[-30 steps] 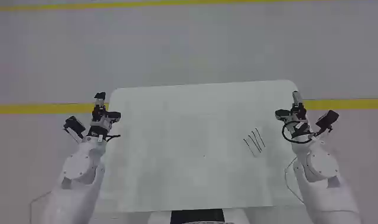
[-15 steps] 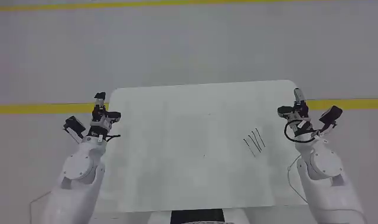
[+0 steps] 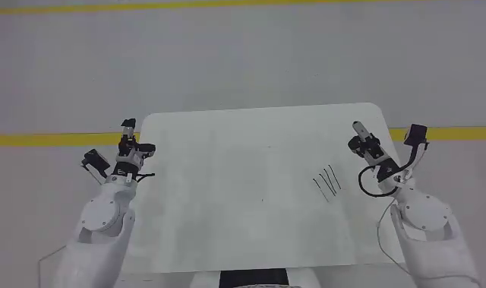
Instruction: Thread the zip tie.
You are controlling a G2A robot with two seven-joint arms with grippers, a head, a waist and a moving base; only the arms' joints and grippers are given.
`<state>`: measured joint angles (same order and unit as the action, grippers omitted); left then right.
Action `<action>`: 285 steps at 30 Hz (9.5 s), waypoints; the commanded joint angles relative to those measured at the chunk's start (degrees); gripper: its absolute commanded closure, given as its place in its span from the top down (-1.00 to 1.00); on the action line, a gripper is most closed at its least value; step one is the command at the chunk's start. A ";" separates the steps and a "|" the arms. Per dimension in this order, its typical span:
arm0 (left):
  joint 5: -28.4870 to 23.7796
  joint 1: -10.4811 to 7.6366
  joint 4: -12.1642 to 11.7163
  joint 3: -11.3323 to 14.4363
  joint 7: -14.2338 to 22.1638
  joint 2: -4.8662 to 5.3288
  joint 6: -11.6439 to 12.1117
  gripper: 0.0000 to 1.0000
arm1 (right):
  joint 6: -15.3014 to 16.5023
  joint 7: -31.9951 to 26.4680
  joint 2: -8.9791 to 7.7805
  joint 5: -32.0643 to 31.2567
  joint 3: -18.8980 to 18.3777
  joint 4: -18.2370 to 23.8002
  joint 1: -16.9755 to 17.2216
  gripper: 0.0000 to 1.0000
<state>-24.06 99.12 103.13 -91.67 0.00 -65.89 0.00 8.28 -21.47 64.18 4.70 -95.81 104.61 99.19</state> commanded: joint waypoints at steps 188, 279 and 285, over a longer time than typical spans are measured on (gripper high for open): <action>0.00 0.00 0.00 0.00 0.00 0.00 0.00 1.00 | 11.20 -44.18 -14.78 -49.92 31.45 -12.16 -25.31 -0.60; 0.00 0.00 0.00 0.00 0.00 0.00 0.00 1.00 | 11.20 -21.23 -24.28 -26.02 27.04 1.57 -16.02 -1.00; 0.00 0.00 0.00 0.00 0.00 0.00 0.00 1.00 | 11.20 -16.30 -24.59 -21.87 30.03 5.09 -16.73 -1.00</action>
<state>-24.06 99.12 103.13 -91.67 0.00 -65.89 0.00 19.48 -37.93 39.74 -17.95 -66.24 109.23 82.69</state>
